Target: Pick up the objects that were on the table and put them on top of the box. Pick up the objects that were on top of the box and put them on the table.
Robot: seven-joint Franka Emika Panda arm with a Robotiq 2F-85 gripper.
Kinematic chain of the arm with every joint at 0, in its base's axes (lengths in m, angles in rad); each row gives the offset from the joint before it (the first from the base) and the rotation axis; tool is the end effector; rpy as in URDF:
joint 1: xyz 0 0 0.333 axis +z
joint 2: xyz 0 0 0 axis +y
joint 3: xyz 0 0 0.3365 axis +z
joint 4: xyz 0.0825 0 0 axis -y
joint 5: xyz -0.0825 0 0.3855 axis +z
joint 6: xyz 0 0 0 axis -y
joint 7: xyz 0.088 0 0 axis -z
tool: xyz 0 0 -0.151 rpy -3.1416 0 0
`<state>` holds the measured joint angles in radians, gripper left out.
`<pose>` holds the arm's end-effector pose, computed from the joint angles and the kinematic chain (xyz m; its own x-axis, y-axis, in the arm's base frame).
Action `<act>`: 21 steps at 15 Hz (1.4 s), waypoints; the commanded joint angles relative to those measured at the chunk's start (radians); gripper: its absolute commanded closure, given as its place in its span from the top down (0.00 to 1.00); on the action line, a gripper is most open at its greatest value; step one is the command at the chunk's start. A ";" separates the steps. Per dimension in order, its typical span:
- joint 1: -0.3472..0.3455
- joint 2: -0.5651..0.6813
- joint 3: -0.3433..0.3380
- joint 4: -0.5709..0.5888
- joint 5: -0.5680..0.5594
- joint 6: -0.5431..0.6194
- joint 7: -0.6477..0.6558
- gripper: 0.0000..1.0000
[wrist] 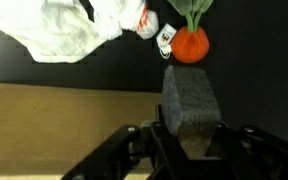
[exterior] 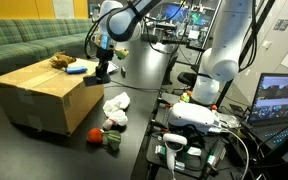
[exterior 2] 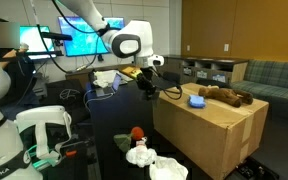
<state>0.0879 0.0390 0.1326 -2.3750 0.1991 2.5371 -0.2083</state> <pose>0.5064 0.1164 0.2943 0.9563 0.2581 0.1373 0.2737 -0.9554 -0.1106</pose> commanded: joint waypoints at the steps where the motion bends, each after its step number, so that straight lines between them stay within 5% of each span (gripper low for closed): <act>1: 0.010 -0.014 0.005 -0.115 0.041 0.048 -0.079 0.08; 8: 0.052 0.142 0.092 -0.172 0.066 0.233 -0.097 0.08; 14: 0.009 0.293 0.295 -0.150 0.170 0.376 -0.166 0.08; 21: -0.065 0.456 0.472 -0.120 0.087 0.500 -0.123 0.08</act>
<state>0.0713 0.4195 0.5497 -2.5310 0.3296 2.9910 -0.3375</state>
